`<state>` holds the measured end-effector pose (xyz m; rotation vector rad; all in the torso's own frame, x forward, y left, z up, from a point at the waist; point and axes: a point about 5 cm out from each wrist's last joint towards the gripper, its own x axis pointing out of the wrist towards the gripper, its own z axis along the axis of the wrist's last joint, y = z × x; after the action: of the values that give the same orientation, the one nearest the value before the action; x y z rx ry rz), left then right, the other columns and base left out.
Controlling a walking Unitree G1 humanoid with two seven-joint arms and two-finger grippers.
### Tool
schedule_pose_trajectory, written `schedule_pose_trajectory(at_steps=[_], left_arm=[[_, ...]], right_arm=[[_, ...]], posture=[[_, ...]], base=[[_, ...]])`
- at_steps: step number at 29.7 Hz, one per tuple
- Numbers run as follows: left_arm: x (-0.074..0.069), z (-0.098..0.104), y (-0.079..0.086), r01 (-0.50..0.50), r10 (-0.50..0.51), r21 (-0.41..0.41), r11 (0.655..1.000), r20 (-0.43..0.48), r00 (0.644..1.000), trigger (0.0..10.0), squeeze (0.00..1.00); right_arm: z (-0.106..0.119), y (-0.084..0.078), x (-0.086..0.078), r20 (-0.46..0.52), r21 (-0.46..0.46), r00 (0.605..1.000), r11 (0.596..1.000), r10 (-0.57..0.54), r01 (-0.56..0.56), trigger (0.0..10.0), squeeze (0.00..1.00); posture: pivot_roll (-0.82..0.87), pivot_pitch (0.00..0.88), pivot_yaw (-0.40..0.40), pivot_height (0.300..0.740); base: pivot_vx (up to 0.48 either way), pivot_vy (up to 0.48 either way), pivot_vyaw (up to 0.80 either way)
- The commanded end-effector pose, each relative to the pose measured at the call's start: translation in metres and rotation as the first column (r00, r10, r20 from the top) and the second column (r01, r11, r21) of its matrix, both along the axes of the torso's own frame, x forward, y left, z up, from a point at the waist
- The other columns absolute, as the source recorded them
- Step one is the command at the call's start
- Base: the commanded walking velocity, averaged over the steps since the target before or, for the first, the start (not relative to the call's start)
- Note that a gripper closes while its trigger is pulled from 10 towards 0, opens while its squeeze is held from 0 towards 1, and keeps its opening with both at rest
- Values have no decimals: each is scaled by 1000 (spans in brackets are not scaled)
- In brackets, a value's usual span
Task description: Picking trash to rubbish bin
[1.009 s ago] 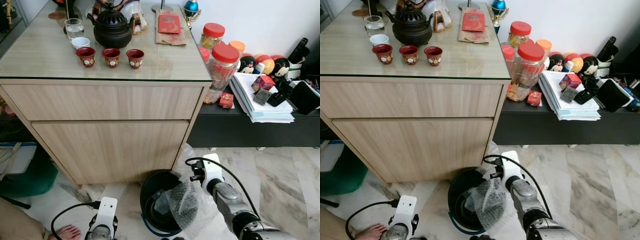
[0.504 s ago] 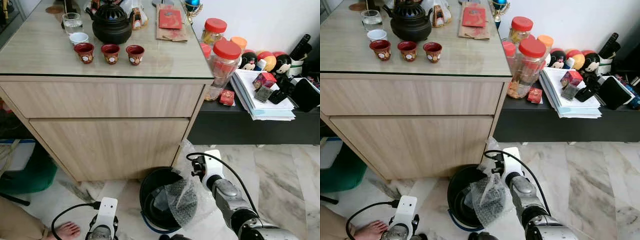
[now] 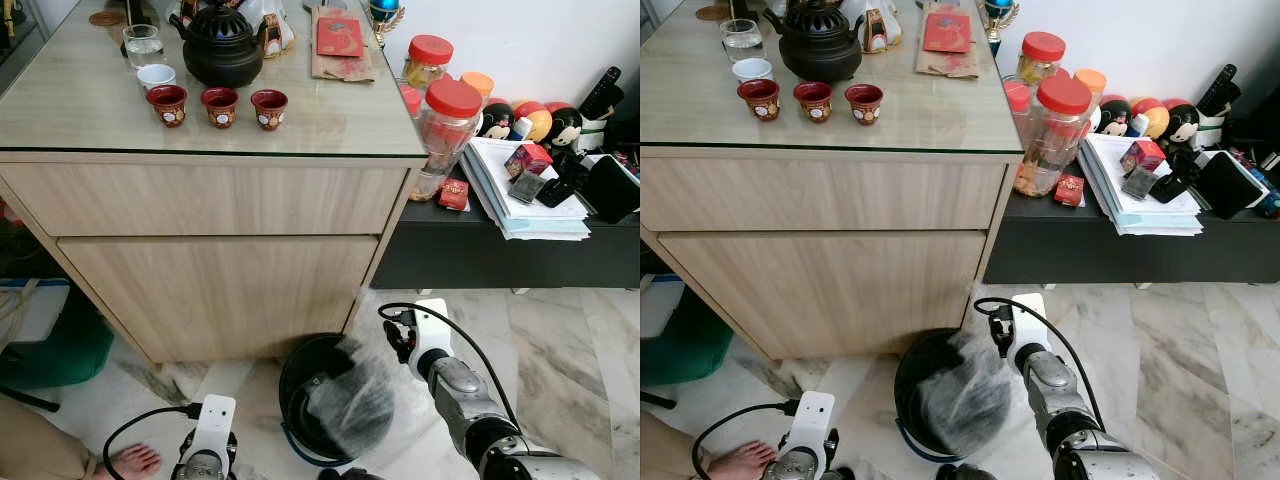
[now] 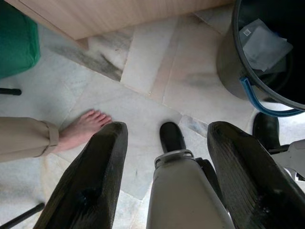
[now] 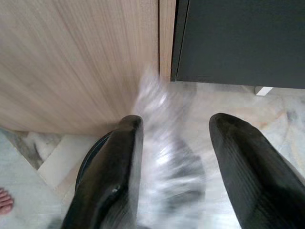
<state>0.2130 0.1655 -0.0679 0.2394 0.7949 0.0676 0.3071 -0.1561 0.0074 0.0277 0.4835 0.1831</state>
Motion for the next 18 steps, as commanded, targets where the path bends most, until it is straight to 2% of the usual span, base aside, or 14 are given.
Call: schedule_pose_trajectory(at_steps=[1, 18], left_arm=[[-6, -4, -3, -4, 4, -13, 1000, -17, 1000, 10000, 0], [-6, -4, -3, -1, 0, -11, 1000, -17, 1000, 10000, 0]], right_arm=[[2, -6, 1, 7, 6, 1000, 1000, -21, 21, 10000, 1000], [3, -12, 2, 13, 9, 999, 999, -47, 47, 10000, 1000]], posture=[[42, 179, -156, 740], [41, 178, -156, 740]], base=[[0, 0, 0], [0, 0, 0]])
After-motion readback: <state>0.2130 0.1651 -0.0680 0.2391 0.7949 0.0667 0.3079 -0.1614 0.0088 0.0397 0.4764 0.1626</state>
